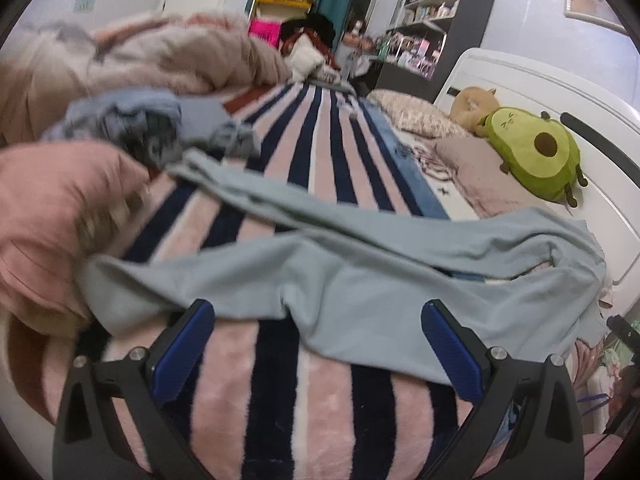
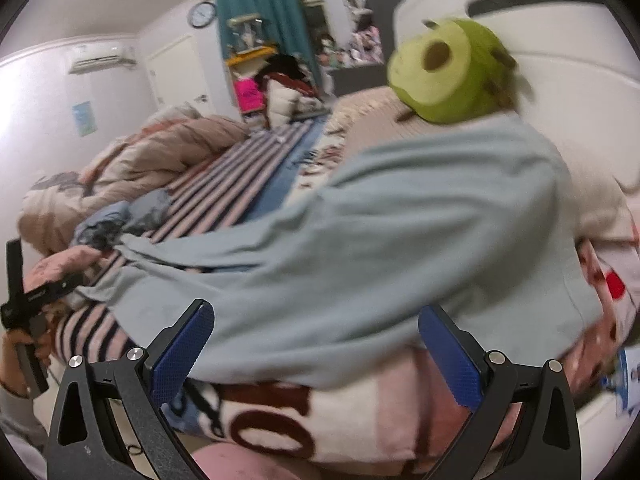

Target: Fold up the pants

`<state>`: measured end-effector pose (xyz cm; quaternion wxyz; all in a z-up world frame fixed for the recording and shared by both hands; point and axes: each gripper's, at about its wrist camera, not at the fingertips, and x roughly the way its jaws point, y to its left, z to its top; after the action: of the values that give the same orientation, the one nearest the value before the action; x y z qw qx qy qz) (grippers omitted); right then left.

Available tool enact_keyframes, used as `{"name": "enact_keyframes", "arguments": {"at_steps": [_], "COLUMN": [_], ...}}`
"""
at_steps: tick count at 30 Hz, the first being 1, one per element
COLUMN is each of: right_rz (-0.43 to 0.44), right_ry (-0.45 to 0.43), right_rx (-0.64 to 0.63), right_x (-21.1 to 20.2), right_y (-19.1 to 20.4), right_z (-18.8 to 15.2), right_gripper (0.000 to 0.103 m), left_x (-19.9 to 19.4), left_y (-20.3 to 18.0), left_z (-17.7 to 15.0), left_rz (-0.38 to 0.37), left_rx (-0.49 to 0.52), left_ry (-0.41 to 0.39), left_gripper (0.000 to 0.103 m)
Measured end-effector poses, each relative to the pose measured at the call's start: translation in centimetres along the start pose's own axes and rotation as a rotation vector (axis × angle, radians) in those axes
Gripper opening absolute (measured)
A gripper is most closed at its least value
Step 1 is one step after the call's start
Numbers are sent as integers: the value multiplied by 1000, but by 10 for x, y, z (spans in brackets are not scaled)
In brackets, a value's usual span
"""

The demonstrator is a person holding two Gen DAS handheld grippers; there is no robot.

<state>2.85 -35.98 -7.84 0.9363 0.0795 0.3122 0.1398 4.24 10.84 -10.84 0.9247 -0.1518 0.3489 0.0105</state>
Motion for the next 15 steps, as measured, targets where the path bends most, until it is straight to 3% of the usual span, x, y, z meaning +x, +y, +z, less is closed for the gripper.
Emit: {"name": "enact_keyframes", "arguments": {"at_steps": [7,12,15], "right_rz": [-30,-41,-29], "right_ry": [81,133,149], "right_rx": [147,212,248], "right_x": [9,15,22], "right_y": [-51,-77,-90], "right_z": [-22,-38,-45], "right_gripper": [102,102,102], "left_x": [41,57,66], "left_y": [13,17,18], "left_z": [-16,-11,-3], "left_rz": [-83,-139,-151], "left_rx": [-115,-156,-167], "left_ry": [110,95,93], "left_gripper": [98,97,86]}}
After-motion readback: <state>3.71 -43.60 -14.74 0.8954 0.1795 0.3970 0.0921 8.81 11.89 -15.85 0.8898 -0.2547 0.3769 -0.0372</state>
